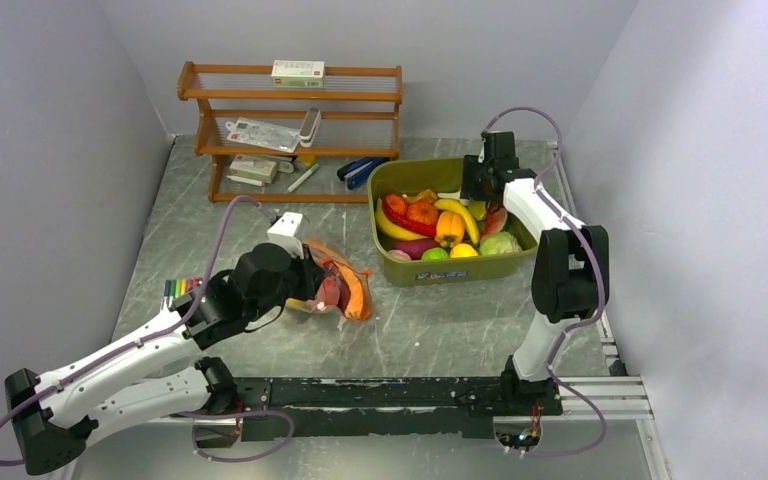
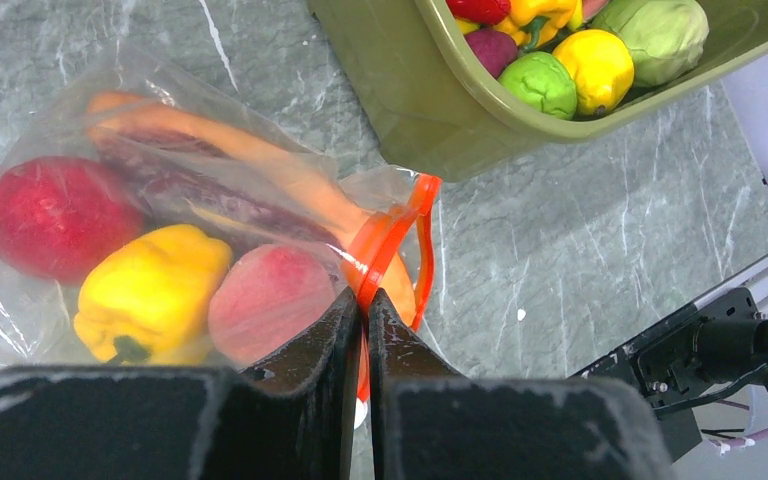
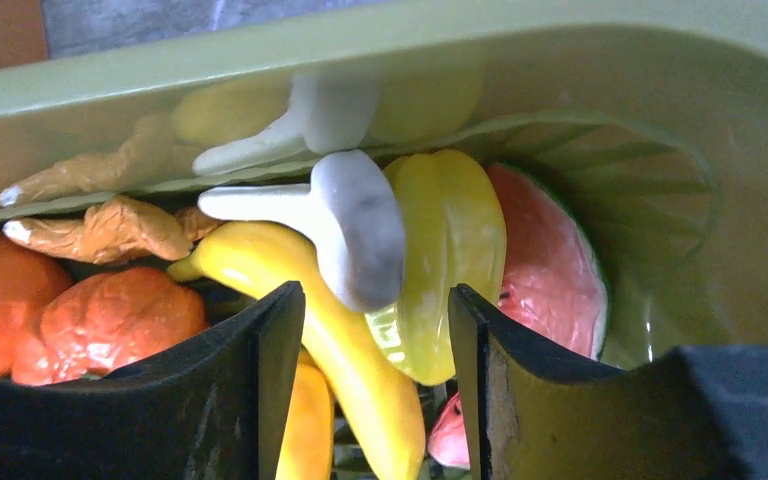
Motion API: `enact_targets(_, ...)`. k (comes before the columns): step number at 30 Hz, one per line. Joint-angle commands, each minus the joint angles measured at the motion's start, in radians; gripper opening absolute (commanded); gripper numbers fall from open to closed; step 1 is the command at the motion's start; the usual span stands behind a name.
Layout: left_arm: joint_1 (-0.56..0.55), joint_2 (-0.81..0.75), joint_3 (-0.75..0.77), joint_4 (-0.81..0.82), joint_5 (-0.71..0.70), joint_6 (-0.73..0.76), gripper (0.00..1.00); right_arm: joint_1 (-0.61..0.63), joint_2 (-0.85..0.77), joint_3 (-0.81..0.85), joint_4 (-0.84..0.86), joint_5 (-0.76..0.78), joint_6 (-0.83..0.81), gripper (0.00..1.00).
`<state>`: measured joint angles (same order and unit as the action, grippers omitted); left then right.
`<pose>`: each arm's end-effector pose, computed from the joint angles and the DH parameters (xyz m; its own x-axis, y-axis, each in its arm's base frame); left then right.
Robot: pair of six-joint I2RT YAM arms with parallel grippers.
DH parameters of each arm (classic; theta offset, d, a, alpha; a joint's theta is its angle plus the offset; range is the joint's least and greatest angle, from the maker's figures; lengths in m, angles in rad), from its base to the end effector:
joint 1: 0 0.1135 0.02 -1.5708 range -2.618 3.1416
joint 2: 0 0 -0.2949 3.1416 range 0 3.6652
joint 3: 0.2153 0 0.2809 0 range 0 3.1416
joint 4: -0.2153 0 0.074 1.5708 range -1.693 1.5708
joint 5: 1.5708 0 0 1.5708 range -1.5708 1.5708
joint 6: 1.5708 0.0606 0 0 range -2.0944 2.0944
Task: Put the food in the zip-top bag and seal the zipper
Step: Pick up the fake vegetable from the bin.
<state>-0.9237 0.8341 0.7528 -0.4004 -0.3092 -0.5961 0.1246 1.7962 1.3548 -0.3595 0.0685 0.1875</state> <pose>0.1455 -0.1620 0.3084 -0.5665 -0.1373 -0.8125 0.3376 0.8608 -0.3809 0.4503 0.0522 0.2414 -0.7142 0.0980 -0.6930 0.0574 0.9950 0.0815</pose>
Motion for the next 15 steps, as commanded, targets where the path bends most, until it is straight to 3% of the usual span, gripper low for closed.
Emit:
enact_targets(1,0.006,-0.013,-0.006,0.043,0.038,0.013,0.07,-0.014,0.028,0.005,0.084,-0.015,-0.004,0.53)
enact_targets(15,0.006,-0.017,-0.003,0.04,0.037,0.005,0.07,-0.014,0.034,-0.045,0.168,0.003,-0.014,0.36)
